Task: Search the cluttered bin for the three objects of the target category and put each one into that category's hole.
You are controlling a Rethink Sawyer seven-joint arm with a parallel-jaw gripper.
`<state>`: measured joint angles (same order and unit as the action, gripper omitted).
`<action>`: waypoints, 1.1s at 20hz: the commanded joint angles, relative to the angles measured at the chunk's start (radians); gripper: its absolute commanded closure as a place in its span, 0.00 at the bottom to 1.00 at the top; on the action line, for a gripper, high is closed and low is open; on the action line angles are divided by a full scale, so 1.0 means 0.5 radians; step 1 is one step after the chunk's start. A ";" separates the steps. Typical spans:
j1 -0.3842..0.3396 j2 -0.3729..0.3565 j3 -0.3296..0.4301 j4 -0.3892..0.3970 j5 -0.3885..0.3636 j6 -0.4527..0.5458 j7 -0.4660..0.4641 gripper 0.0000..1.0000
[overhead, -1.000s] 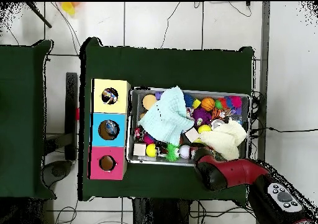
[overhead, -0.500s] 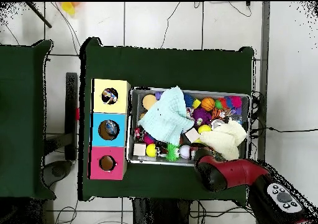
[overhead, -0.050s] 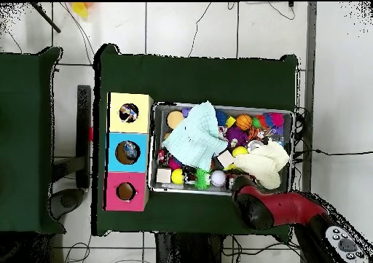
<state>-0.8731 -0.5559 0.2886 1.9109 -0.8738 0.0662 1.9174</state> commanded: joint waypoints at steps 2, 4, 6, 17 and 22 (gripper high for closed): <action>-0.206 -0.491 0.399 0.343 0.408 0.791 -0.405 1.00; -0.215 -0.476 0.412 0.335 0.395 0.790 -0.396 1.00; -0.225 -0.449 0.430 0.317 0.379 0.791 -0.387 1.00; -0.257 -0.421 0.497 0.299 0.265 0.769 -0.334 1.00; -0.265 -0.413 0.496 0.298 0.243 0.722 -0.297 0.00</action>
<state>-0.9982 -0.7591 0.4523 2.0255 -0.7131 0.3706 1.9174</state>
